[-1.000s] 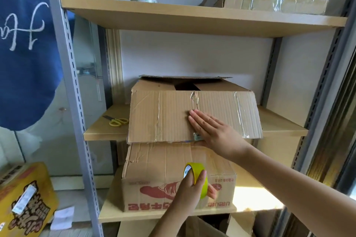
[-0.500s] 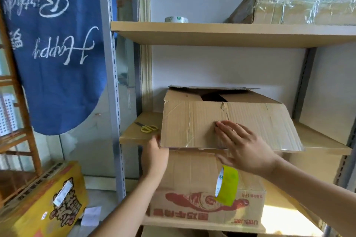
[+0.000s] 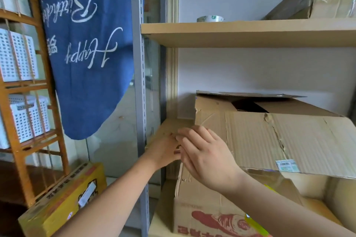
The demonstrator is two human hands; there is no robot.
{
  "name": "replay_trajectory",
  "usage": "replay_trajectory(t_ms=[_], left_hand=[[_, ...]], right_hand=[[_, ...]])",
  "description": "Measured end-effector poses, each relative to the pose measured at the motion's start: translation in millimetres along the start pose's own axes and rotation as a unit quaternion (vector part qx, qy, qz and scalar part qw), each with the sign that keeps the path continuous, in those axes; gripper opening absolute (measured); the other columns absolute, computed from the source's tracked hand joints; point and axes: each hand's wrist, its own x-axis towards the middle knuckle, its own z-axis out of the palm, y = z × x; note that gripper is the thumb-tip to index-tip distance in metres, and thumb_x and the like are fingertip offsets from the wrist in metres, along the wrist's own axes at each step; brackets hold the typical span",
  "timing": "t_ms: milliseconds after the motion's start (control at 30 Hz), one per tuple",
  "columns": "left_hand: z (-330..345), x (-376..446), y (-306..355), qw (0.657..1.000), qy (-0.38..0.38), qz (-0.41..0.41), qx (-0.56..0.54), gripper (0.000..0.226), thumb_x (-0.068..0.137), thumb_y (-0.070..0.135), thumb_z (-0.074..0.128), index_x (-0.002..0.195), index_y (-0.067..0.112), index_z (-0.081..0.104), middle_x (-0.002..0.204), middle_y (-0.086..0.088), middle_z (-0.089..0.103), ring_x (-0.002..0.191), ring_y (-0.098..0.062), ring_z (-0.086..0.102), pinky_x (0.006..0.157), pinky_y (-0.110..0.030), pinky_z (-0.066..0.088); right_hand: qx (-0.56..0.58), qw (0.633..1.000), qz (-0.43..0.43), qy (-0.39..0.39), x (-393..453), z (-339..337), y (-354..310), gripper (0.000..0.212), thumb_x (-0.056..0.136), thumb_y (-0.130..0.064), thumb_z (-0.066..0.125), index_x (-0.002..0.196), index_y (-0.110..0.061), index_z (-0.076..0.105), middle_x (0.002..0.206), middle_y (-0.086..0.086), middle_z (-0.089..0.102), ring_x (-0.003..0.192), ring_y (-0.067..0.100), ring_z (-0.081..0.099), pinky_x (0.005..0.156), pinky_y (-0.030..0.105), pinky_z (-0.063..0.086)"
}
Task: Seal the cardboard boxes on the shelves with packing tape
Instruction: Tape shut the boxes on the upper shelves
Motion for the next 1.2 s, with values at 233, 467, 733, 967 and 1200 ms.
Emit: replay_trajectory(t_ms=[233, 467, 733, 967, 1200], left_hand=[[-22.3, -46.6, 12.4, 0.964, 0.264, -0.04, -0.014, 0.026, 0.099, 0.021, 0.052, 0.109, 0.015, 0.075, 0.106, -0.002, 0.072, 0.094, -0.014, 0.067, 0.083, -0.038, 0.058], [-54.1, -83.2, 144.9, 0.83, 0.55, 0.077, -0.041, 0.025, 0.095, 0.009, 0.065, 0.119, 0.011, 0.069, 0.102, -0.003, 0.051, 0.091, -0.014, 0.051, 0.085, -0.021, 0.046], [4.9, -80.5, 247.3, 0.845, 0.503, 0.131, -0.13, 0.024, 0.099, 0.017, 0.061, 0.122, 0.018, 0.069, 0.111, 0.004, 0.057, 0.106, -0.024, 0.059, 0.092, -0.044, 0.049], [53.6, -87.5, 276.4, 0.874, 0.364, 0.058, -0.316, 0.038, 0.094, 0.028, 0.053, 0.128, 0.018, 0.064, 0.117, 0.006, 0.059, 0.115, -0.013, 0.056, 0.098, -0.022, 0.043], [73.2, -36.2, 246.8, 0.838, 0.018, -0.315, -0.446, 0.052, 0.094, 0.055, 0.053, 0.138, 0.039, 0.03, 0.101, 0.005, 0.06, 0.082, -0.013, 0.06, 0.062, -0.027, 0.045]], right_hand=[[0.162, 0.973, 0.166, 0.001, -12.3, -2.0, -41.6, 0.026, 0.101, -0.026, 0.04, 0.087, -0.014, 0.058, 0.08, -0.004, 0.052, 0.058, 0.012, 0.05, 0.048, 0.033, 0.046], [0.705, 0.525, 0.476, -0.006, 4.7, -81.7, -40.9, 0.03, 0.104, -0.032, 0.046, 0.099, -0.012, 0.069, 0.082, 0.003, 0.062, 0.06, 0.01, 0.051, 0.057, 0.022, 0.043], [0.828, 0.317, 0.463, 0.015, -99.7, -156.0, 3.6, 0.027, 0.089, -0.02, 0.071, 0.108, -0.001, 0.071, 0.092, 0.003, 0.059, 0.061, 0.004, 0.045, 0.053, 0.013, 0.038], [0.613, 0.55, 0.566, -0.027, -166.7, -190.7, 20.5, 0.032, 0.083, -0.024, 0.075, 0.104, -0.002, 0.069, 0.069, 0.001, 0.062, 0.052, 0.011, 0.04, 0.049, 0.019, 0.039], [0.179, 0.765, 0.526, -0.325, -220.0, -186.1, 71.5, 0.018, 0.083, -0.044, 0.072, 0.095, -0.034, 0.064, 0.082, -0.013, 0.071, 0.07, 0.002, 0.069, 0.061, 0.018, 0.058]])
